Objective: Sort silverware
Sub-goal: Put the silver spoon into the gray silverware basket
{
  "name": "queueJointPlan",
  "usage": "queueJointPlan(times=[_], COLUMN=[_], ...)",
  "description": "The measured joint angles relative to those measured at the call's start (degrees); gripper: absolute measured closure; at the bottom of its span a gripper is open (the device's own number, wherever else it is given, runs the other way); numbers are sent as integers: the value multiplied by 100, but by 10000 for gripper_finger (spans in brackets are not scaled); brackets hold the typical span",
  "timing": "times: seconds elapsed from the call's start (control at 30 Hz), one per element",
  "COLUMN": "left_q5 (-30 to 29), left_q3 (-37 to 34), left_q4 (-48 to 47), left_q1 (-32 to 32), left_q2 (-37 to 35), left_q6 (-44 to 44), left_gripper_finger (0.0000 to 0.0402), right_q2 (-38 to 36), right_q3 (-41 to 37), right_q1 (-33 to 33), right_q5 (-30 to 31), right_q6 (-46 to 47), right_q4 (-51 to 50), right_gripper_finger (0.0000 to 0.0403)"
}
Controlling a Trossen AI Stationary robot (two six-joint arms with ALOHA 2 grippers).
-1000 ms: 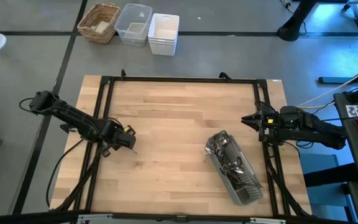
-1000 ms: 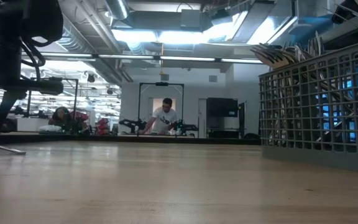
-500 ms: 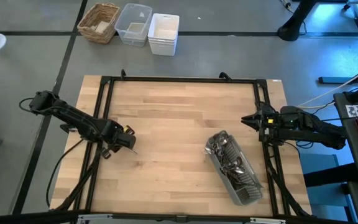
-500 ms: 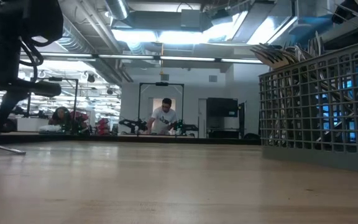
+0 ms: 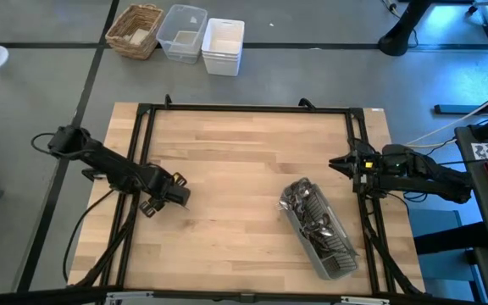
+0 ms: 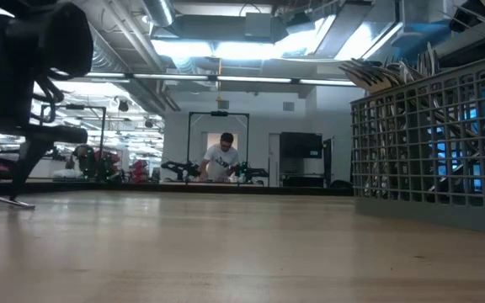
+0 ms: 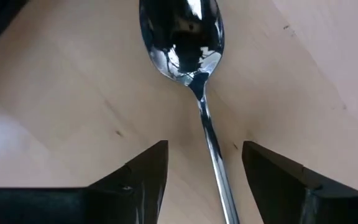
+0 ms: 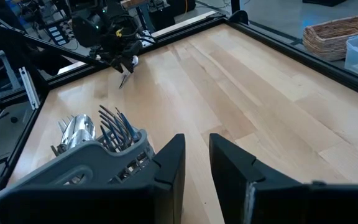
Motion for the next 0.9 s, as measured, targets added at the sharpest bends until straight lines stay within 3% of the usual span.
queueJointPlan(times=[0.3, 0.47, 0.73, 0.9], left_q5=[-233, -262, -313, -357], left_q3=[-1, -1, 0, 5], left_q4=[115, 158, 315, 355], left_q1=[0, 0, 0, 0], left_q2=[171, 176, 177, 175], left_q6=[81, 88, 110, 120], left_gripper_finger=[224, 271, 382, 381], right_q2=[0, 0, 0, 0], right_q3=[0, 0, 0, 0], right_q1=[0, 0, 0, 0], right_q5=[-1, 0, -1, -2], right_q6=[0, 0, 0, 0], right_q4=[2, -1, 2, 1], right_gripper_finger=[327, 327, 327, 327])
